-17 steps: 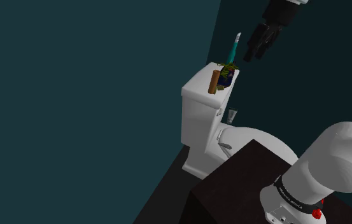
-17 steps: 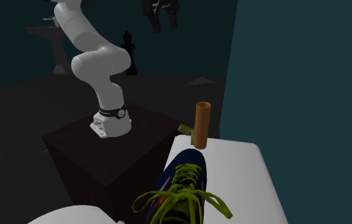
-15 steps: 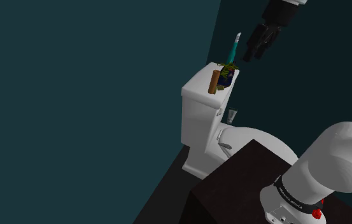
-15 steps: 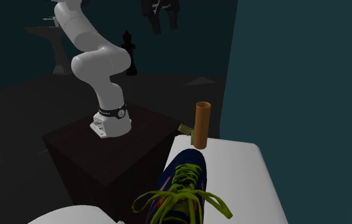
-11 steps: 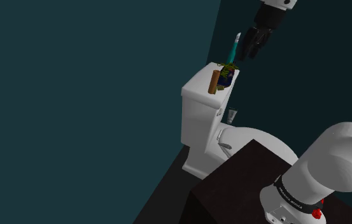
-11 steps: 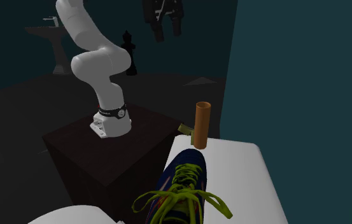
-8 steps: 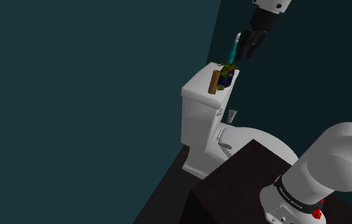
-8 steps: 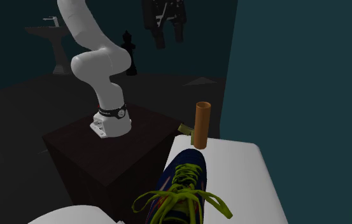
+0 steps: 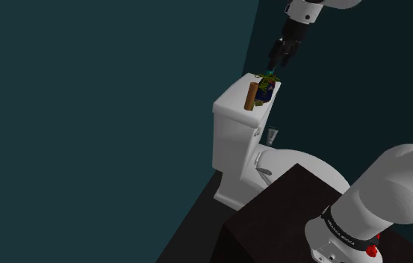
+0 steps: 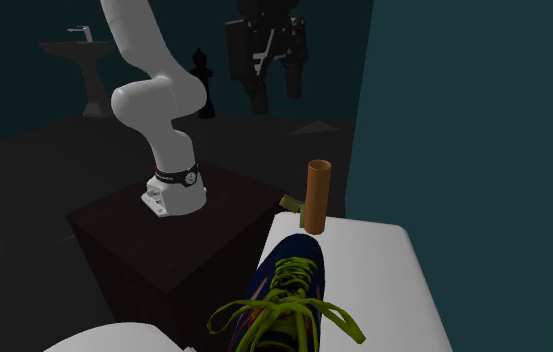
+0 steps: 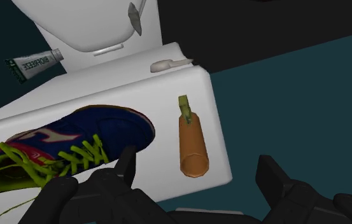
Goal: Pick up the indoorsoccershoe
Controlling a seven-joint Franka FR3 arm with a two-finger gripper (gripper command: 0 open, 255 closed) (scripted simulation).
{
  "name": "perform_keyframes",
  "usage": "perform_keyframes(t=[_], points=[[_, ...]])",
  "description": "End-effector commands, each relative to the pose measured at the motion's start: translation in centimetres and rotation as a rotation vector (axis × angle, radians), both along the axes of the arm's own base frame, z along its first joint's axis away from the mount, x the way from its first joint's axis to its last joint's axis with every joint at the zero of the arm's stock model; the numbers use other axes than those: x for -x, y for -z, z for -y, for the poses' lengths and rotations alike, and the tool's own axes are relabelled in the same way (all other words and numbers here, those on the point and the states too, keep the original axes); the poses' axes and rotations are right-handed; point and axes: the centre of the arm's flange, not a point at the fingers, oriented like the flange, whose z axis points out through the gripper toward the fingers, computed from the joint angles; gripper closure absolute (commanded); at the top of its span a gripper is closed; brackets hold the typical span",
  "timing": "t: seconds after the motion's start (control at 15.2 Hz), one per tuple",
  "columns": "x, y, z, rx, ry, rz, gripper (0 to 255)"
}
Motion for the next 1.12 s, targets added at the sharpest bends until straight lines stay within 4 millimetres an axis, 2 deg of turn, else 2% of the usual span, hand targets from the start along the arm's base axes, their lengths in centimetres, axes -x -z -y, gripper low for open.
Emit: perform_keyframes(t=[0.0, 1.06], points=[[-1.8, 0.8, 2.0, 0.008, 0.004, -0.001, 0], [-15.3, 6.6, 16.4, 0.059, 0.040, -0.012, 0]])
